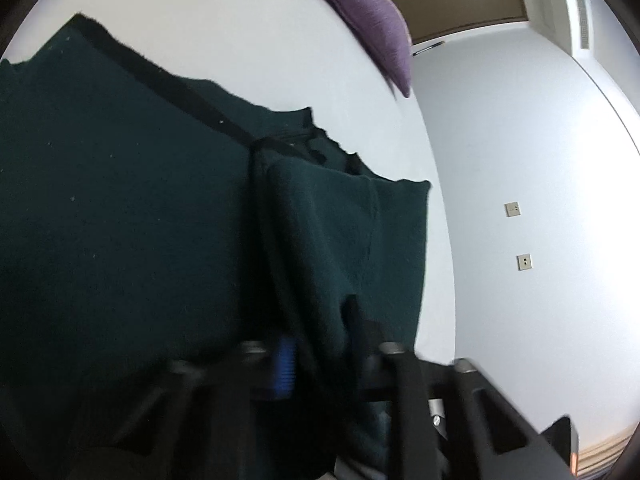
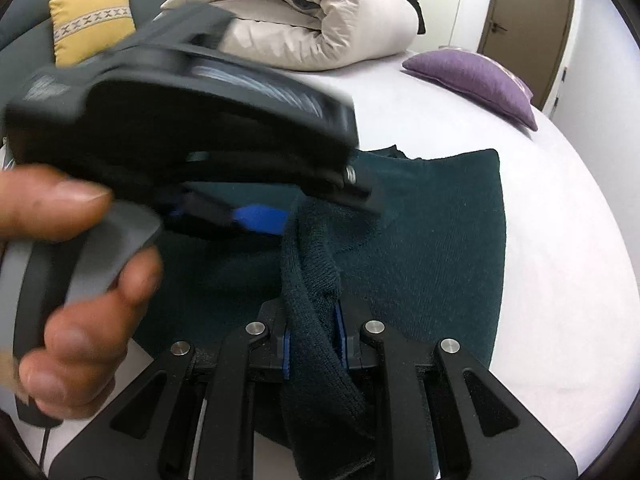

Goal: Fold small clothes

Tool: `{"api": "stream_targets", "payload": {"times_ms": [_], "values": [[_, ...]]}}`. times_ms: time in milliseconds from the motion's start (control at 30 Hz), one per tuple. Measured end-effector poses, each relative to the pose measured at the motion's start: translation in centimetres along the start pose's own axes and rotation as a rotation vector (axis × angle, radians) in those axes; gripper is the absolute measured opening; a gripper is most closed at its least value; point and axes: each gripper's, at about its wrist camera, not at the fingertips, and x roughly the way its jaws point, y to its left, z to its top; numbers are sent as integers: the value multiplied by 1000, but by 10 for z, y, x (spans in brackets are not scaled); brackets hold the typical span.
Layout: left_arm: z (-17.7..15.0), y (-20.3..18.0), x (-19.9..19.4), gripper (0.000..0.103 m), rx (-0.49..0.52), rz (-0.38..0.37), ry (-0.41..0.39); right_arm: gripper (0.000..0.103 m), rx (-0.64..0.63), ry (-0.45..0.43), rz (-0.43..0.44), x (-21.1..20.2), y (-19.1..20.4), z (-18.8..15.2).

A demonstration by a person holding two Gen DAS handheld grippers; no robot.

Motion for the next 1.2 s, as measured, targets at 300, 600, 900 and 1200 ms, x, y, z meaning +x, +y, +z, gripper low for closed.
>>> {"api": "stream_targets", "payload": {"times_ms": [300, 600, 900, 1200], "values": [[9, 13, -36, 13, 22, -29, -18, 49, 87, -44, 326, -58, -14, -23], [34, 51, -119, 13, 38, 48, -95, 51, 312, -132, 300, -56, -84, -15], [39, 95, -143, 13, 0, 53, -98, 51, 200, -30, 276, 0, -41, -13], [15, 103, -163, 21, 8, 191, -210, 51, 155, 41, 284, 14, -10, -30]]}}
